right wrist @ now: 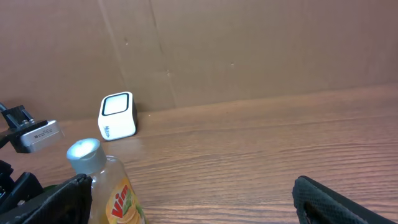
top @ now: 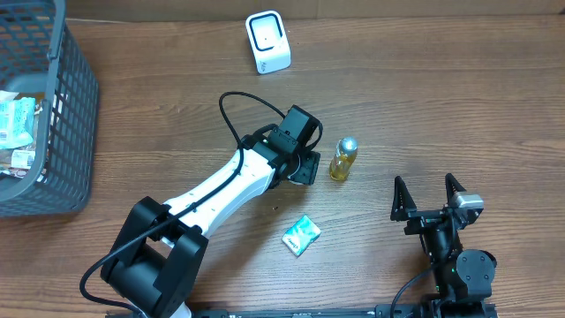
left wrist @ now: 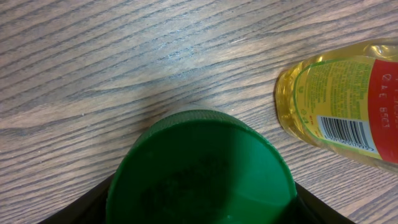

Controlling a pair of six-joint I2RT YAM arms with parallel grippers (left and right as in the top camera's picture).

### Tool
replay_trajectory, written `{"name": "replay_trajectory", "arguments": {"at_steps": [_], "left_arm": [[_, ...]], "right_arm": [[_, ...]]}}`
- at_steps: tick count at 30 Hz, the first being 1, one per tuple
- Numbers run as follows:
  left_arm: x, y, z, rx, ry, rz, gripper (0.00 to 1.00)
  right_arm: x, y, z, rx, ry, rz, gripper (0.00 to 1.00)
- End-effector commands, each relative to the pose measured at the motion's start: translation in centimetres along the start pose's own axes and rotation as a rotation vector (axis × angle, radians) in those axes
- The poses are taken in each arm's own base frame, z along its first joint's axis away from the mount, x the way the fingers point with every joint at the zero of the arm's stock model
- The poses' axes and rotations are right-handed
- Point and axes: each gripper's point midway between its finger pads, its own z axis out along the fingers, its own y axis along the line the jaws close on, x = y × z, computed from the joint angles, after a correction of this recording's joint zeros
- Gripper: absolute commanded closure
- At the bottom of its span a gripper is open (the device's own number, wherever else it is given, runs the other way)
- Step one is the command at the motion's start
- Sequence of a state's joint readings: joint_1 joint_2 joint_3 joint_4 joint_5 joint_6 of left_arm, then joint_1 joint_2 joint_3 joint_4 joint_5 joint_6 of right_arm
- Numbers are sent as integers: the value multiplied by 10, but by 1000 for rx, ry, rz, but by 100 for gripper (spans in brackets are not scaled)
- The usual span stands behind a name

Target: Scan the item barcode

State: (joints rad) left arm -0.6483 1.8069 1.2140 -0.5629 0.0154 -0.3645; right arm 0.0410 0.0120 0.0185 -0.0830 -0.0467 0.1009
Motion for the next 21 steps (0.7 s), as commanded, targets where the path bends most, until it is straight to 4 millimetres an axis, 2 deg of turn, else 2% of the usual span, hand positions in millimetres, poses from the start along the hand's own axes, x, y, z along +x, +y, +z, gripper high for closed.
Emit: {"name": "replay_trajectory", "arguments": {"at_steps": [1, 21], "left_arm": [[8, -7, 6, 30, 33, -5, 45], [12, -18, 6, 23, 32, -4, 45]], "right_arm": [[3, 0, 0, -1, 0, 4, 0], [3, 0, 0, -1, 0, 4, 0]]}}
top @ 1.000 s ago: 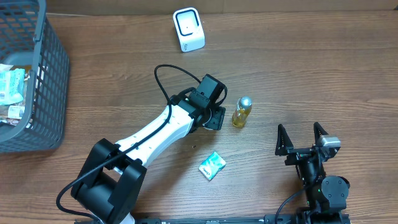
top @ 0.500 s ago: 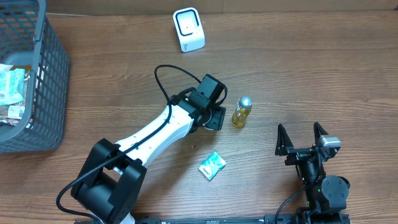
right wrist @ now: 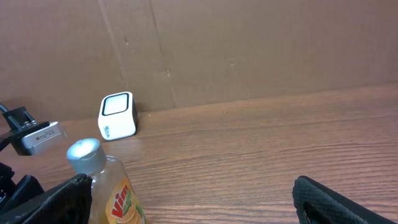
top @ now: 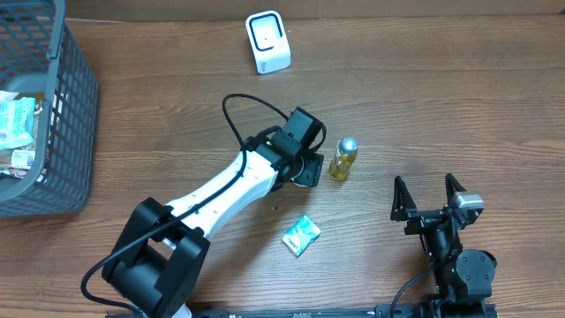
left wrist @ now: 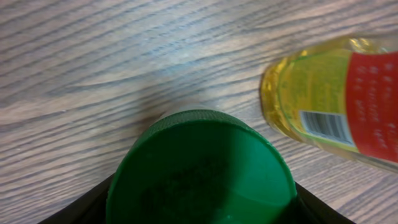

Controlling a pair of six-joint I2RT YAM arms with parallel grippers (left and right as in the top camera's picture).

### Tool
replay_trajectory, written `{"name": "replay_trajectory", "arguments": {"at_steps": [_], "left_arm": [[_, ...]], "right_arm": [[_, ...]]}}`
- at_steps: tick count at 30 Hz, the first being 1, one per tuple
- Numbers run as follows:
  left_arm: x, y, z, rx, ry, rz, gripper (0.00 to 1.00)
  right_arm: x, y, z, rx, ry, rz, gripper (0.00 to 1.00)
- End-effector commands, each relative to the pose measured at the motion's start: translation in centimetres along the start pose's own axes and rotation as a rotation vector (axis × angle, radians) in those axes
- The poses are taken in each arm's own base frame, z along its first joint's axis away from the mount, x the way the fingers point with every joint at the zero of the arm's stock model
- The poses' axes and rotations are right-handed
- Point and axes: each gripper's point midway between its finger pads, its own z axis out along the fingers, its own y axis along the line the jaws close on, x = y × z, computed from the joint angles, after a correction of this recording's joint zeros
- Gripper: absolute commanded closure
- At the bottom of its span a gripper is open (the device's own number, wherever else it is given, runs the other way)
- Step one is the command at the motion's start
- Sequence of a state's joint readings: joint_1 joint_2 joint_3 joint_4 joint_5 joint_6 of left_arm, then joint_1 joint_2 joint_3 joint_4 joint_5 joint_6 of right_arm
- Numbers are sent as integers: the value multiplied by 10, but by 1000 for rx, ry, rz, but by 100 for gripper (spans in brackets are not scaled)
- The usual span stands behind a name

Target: Scan the item barcode

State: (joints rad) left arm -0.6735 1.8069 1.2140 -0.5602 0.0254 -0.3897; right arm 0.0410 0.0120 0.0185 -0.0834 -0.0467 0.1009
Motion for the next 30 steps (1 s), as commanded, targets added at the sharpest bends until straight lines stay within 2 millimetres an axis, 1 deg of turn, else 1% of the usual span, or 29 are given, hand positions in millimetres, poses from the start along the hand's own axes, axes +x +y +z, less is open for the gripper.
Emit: {"name": "replay_trajectory", "arguments": {"at_steps": [1, 7, 14, 15, 16, 18, 19, 25, 27, 30], "left_arm": [[9, -6, 6, -5, 24, 3, 45], [10, -6, 6, -27, 17, -13, 44], [11, -10, 6, -24, 18, -10, 38], [11, -10, 6, -24, 18, -10, 35], [11, -10, 6, -24, 18, -9, 28], [11, -10, 6, -24, 18, -9, 8], [11, -10, 6, -25, 18, -9, 0], [7, -11, 4, -23, 8, -7, 0], [-1, -14, -2, -19, -4, 11, 1], [-14, -13, -15, -49, -27, 13, 1]], "right_arm": [[3, 0, 0, -1, -1, 4, 0], [3, 0, 0, -1, -1, 4, 0], [3, 0, 0, -1, -1, 4, 0], [3, 0, 0, -1, -1, 4, 0], [3, 0, 0, -1, -1, 4, 0], [3, 0, 0, -1, -1, 4, 0], [3, 0, 0, -1, -1, 4, 0], [3, 0, 0, -1, -1, 4, 0], [3, 0, 0, -1, -1, 4, 0], [3, 0, 0, -1, -1, 4, 0]]}}
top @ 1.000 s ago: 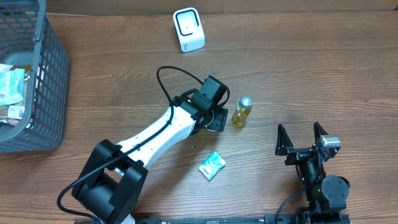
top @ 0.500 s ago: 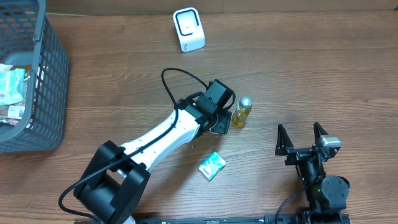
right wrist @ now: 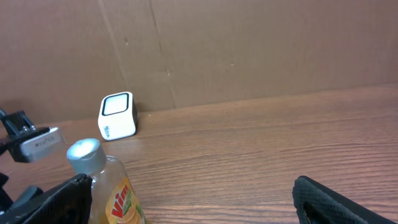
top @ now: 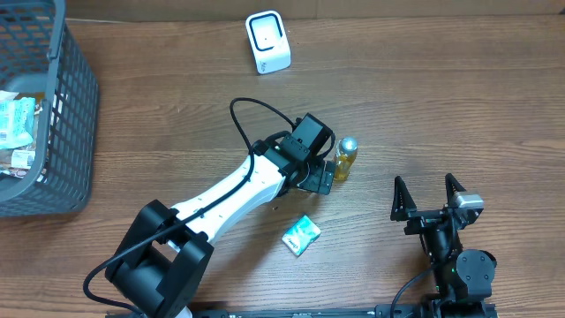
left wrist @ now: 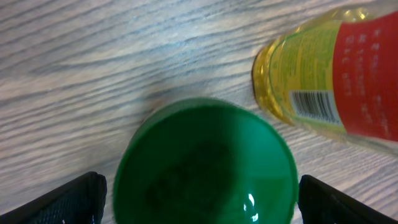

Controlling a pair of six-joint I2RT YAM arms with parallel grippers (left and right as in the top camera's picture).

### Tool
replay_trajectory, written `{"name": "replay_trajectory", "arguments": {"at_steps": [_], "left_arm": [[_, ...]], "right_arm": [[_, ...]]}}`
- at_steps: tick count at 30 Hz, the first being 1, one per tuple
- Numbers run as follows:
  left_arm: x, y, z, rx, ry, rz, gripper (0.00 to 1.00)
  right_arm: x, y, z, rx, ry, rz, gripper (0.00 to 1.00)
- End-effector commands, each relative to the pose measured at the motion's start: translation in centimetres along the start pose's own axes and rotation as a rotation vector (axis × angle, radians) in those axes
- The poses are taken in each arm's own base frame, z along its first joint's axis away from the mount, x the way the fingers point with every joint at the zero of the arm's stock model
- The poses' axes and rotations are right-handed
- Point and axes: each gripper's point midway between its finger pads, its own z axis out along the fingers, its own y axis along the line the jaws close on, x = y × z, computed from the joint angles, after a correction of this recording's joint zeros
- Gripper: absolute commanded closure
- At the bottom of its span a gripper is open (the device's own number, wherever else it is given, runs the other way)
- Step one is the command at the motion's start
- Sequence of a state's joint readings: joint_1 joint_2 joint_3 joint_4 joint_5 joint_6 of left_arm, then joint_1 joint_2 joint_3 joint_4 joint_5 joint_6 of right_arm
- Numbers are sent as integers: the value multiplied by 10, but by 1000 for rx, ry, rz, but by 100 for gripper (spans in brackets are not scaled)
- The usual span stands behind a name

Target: Scan the item barcode

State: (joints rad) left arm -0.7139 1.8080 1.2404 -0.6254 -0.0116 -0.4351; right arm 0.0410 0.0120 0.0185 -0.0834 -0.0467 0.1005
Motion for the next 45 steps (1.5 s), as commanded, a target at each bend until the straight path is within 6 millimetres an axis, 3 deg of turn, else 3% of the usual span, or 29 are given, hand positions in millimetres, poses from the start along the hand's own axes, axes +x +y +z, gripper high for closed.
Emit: {"name": "replay_trajectory", "arguments": {"at_steps": [1, 8, 13, 22, 35, 41, 45], "left_arm": [[-26, -4, -18, -33, -58, 20, 1], [-41, 7, -58, -141, -46, 23, 0], [-21, 5, -75, -130, 70, 99, 0], [28, -1, -84, -141, 252, 195, 0], [81, -47, -92, -130, 340, 386, 0], [104, -42, -82, -154, 397, 390, 2], [120, -32, -70, -168, 440, 388, 12]], "right_arm": [[3, 0, 0, -1, -1, 4, 0], [3, 0, 0, -1, -1, 4, 0], [3, 0, 0, -1, -1, 4, 0], [3, 0, 0, -1, -1, 4, 0], [3, 0, 0, -1, -1, 4, 0], [3, 0, 0, -1, -1, 4, 0], [3, 0, 0, -1, -1, 4, 0]]}}
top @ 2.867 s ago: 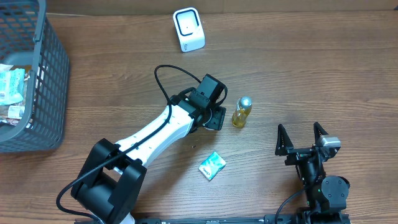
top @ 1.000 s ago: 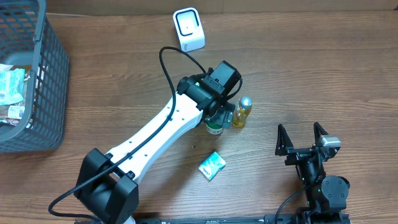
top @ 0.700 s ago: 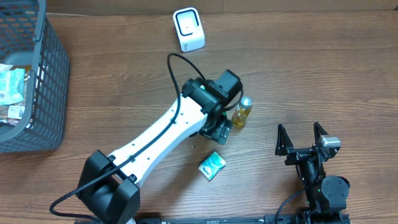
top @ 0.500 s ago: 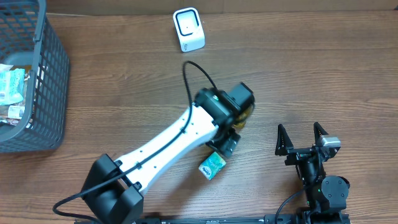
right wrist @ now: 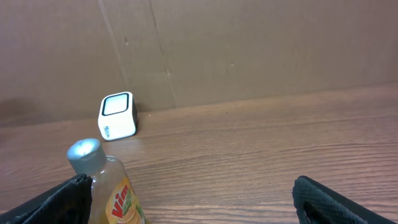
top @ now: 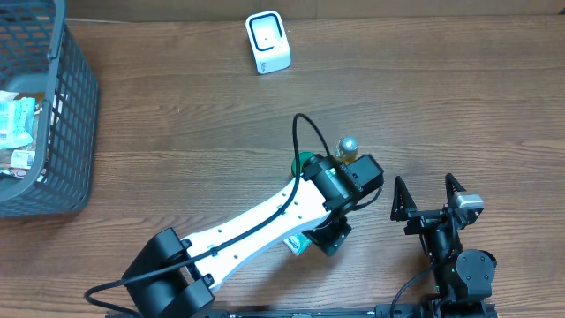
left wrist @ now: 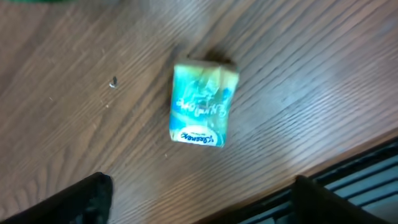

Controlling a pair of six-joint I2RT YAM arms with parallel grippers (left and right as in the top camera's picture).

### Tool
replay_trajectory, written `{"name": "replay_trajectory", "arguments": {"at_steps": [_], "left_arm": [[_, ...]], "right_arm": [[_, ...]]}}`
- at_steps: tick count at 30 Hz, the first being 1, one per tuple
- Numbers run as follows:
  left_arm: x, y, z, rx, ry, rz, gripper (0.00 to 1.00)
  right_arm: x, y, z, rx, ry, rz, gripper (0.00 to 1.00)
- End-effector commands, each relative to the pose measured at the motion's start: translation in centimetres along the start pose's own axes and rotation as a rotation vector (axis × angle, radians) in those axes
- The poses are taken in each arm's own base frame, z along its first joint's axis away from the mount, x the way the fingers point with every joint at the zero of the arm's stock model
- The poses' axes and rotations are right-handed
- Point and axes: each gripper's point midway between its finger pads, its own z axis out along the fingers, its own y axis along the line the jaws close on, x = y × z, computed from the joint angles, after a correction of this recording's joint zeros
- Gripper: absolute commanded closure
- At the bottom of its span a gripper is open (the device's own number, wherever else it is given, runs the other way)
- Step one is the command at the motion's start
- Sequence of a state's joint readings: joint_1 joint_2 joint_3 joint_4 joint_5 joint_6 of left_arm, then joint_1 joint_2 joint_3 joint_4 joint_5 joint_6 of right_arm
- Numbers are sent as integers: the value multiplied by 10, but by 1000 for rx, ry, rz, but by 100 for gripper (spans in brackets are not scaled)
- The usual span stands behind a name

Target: Scan the item barcode

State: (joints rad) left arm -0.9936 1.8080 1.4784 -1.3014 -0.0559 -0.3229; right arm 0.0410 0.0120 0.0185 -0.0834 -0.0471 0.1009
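Note:
A small teal packet [left wrist: 200, 104] lies flat on the wooden table, with my left gripper [left wrist: 199, 211] open above it and nothing between the fingers. From overhead the left gripper [top: 331, 233] covers most of the packet [top: 293, 246]. A yellow Vim bottle [right wrist: 107, 186] with a silver cap [top: 347, 144] stands upright behind the left wrist. Just left of it stands a green cup [top: 305, 162]. The white scanner [top: 267, 41] stands at the far edge. My right gripper [top: 430, 200] rests open, right of the bottle, holding nothing.
A grey mesh basket [top: 62, 132] with packets inside stands at the far left. The table's near edge [left wrist: 348, 165] runs close to the teal packet. A brown cardboard wall [right wrist: 249, 43] backs the table behind the scanner [right wrist: 117, 115].
My left gripper was open over the green cup beside the bottle. It is now nearer the front edge, open above the teal packet. The cup stands alone left of the bottle.
My left gripper was shut on the green cup a little left of the bottle, then closer to the bottle. Then its fingers stood wide apart over the cup. Now the cup stands free and the gripper is over the teal packet. The right arm has not moved.

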Motion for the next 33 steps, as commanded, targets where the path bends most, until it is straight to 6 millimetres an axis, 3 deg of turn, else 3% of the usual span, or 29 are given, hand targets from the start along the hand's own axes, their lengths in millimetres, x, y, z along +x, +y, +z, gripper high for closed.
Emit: {"name": "replay_trajectory", "arguments": {"at_steps": [1, 3, 4, 7, 9, 10, 14, 19, 25, 33], "left_arm": [[12, -1, 17, 6, 52, -12, 13], [14, -3, 24, 17, 55, -11, 16], [14, -6, 27, 29, 56, -11, 26], [15, -8, 32, 45, 60, -10, 69], [15, -10, 32, 52, 59, 3, 92], [15, -13, 32, 70, 58, 24, 96], [12, -22, 33, 119, 47, 79, 94], [12, -22, 44, 121, 38, 77, 74], [12, -23, 62, 127, 20, 42, 71], [7, -17, 64, 89, -3, 22, 64]], "right_arm": [[3, 0, 0, -1, -1, 4, 0], [3, 0, 0, -1, -1, 4, 0], [3, 0, 0, -1, -1, 4, 0], [3, 0, 0, -1, -1, 4, 0], [3, 0, 0, -1, -1, 4, 0], [3, 0, 0, -1, -1, 4, 0], [3, 0, 0, -1, -1, 4, 0], [3, 0, 0, -1, -1, 4, 0], [3, 0, 0, -1, -1, 4, 0], [3, 0, 0, -1, -1, 4, 0]]}}
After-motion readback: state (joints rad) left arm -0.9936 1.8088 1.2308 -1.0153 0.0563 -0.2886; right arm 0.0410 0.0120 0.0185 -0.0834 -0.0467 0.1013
